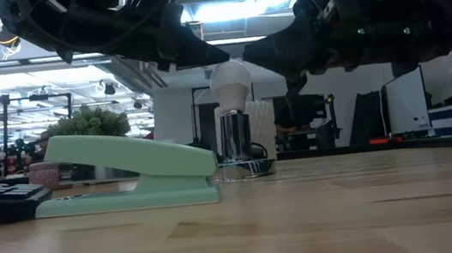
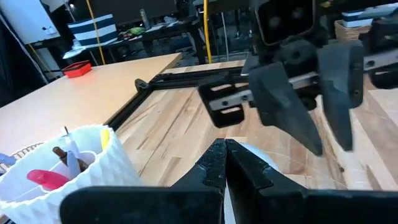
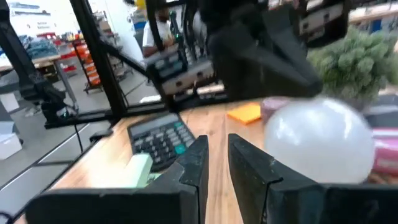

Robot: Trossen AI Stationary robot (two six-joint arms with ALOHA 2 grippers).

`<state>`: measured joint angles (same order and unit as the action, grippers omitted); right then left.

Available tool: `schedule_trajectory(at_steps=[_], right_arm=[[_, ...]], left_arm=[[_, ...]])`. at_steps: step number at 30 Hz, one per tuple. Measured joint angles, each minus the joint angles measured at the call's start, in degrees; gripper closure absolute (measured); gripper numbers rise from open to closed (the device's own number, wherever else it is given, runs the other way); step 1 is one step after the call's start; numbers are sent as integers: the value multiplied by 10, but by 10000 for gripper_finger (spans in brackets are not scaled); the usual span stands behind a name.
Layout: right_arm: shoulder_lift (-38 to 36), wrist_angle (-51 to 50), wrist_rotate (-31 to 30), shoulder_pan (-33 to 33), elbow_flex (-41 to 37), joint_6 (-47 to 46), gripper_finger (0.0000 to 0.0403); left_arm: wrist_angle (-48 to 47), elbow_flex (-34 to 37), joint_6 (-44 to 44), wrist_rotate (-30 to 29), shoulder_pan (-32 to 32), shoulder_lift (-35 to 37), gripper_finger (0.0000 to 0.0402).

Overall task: Screw lightbulb
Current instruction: Insert the lightbulb into the lamp

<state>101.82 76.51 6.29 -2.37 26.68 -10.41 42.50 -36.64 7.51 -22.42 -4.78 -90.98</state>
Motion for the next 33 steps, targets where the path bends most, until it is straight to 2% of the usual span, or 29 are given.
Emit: schedule_trajectory(at_steps=[6,18,24,33], right_arm=[[0,28,-29,0,0,4,339],[-1,25,-192,1,-1,19,339],[-1,3,-188,1,-1,19,339],[-1,-5,-172,1,-2,18,339]], left_arm=[[-2,0,-4,2,-3,0,400],[-6,0,-7,10,-36,1,400],[-7,0,8,7,-38,1,400],[-5,1,23,-45,-37,0,400]])
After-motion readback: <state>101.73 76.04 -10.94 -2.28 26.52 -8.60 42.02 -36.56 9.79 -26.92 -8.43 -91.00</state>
